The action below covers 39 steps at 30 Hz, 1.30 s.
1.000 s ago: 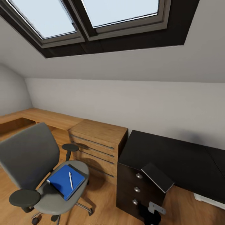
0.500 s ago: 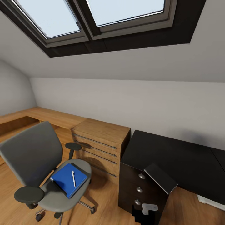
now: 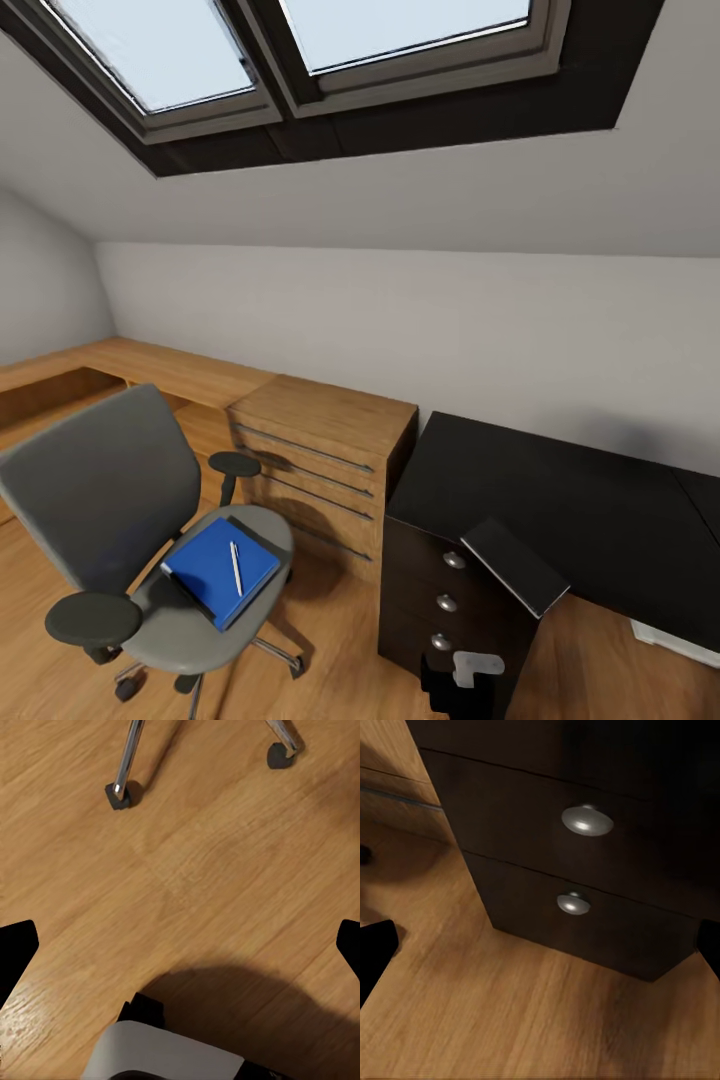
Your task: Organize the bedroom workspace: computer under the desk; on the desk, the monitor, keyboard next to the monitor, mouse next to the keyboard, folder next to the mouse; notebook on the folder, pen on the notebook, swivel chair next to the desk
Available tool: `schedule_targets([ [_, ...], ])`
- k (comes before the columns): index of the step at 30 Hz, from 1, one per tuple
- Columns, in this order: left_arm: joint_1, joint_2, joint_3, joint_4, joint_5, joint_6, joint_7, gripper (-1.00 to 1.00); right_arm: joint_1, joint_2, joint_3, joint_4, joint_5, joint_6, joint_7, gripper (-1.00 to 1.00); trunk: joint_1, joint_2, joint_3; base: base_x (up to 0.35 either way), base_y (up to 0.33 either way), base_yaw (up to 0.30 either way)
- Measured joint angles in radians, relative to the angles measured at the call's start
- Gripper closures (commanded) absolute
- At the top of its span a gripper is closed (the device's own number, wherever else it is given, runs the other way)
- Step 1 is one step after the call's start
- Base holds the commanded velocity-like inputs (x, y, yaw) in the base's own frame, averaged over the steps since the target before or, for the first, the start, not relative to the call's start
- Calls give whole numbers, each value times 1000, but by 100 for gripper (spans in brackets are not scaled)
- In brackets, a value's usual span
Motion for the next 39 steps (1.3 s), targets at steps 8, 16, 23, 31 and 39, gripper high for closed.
schedule_targets([
  [8,0,-1,0,3,0,0,0,-100,0,3,-1,0,1,-3,-3,-100,0,0,-11,0,0,146],
  [16,0,0,-3,22,-1,-1,0,-100,0,3,-1,0,1,-7,-4,-100,0,0,-22,1,1,154],
  [23,0,-1,-3,22,-3,-7,1,-100,0,3,-1,0,2,-20,-4,-100,0,0,-31,161,155,177],
  [31,0,0,-2,31,-2,-31,1,-100,0,4,-1,0,2,-23,0,-100,0,0,-34,136,121,121],
  [39,0,1,3,34,1,-32,3,-100,0,26,-2,0,5,-23,-2,-100,0,0,-34,3,2,270],
])
